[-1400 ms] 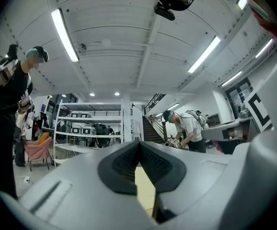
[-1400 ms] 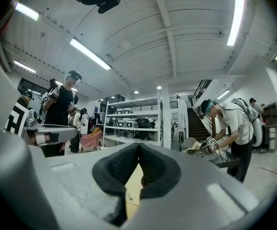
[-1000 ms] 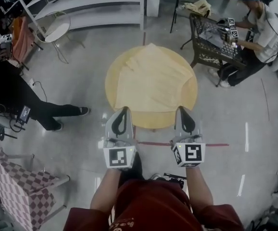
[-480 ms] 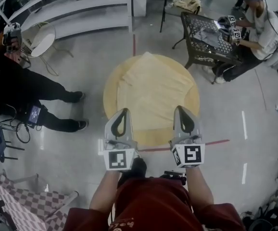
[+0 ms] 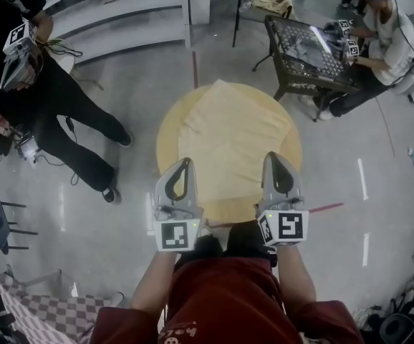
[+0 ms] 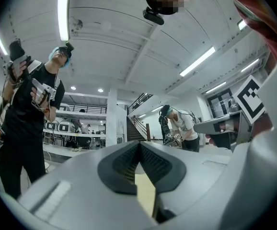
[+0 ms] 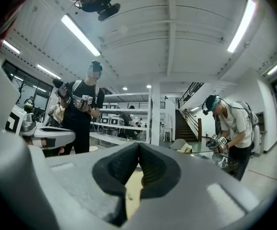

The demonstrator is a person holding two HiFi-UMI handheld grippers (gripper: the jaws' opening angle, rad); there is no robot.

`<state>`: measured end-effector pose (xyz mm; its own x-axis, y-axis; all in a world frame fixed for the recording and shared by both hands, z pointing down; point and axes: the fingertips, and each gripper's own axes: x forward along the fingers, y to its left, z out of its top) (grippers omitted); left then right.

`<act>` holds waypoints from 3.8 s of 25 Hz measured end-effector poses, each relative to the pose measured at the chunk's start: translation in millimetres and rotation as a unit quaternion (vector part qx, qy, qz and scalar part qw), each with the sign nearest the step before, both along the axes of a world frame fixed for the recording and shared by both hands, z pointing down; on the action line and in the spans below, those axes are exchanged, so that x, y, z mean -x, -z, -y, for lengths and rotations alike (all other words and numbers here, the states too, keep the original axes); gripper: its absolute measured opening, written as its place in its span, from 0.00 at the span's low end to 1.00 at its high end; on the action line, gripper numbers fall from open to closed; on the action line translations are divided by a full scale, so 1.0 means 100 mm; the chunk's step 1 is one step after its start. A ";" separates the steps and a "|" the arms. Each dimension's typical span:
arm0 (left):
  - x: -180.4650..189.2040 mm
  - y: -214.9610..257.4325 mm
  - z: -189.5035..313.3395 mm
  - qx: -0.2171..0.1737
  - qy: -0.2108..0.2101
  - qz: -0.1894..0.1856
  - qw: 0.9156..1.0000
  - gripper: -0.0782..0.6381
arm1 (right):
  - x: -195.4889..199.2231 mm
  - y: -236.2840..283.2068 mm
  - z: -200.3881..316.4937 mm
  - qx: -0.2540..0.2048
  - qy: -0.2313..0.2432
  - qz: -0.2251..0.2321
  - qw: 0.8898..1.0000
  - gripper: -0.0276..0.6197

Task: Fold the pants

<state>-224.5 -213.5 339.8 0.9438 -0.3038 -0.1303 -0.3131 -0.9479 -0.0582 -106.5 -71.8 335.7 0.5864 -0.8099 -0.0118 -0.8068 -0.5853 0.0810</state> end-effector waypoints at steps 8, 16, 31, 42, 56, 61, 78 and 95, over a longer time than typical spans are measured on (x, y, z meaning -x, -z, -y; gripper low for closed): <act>-0.11 -0.09 0.00 -0.008 -0.008 -0.001 1.000 0.12 | -0.13 -0.08 -0.01 0.004 0.005 -0.004 1.000 0.05; -0.13 -0.20 0.00 -0.020 -0.007 0.024 0.999 0.12 | -0.17 -0.15 0.00 0.028 0.033 -0.006 0.999 0.05; 0.02 -1.52 -0.25 -0.125 -0.112 0.298 0.940 0.32 | -0.03 -1.25 -0.07 0.220 0.153 0.017 0.963 0.17; 0.28 -2.60 -0.49 -0.143 -0.224 0.529 0.806 0.47 | 0.27 -2.35 -0.29 0.461 0.274 -0.026 0.844 0.29; 0.43 -3.10 -0.47 -0.180 -0.276 0.625 0.708 0.48 | -0.20 -3.17 -1.00 0.637 0.298 -0.037 0.710 0.31; 0.43 -3.17 -0.42 -0.181 -0.282 0.636 0.695 0.48 | -0.25 -3.24 -0.99 0.643 0.310 -0.019 0.700 0.31; 0.48 -3.22 -0.46 -0.211 -0.265 0.634 0.695 0.14 | -0.11 -3.26 -1.06 0.630 0.328 0.018 0.704 0.05; 0.90 -2.90 -0.52 -0.228 -0.275 0.623 0.695 0.14 | 0.47 -3.04 -1.25 0.633 0.326 0.032 0.702 0.05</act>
<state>-314.3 -161.3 630.2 0.3668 -0.0476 0.9291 0.6535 -0.6976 -0.2937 -153.4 52.7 639.7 0.0531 -0.2445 0.9682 -0.8956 0.4173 0.1545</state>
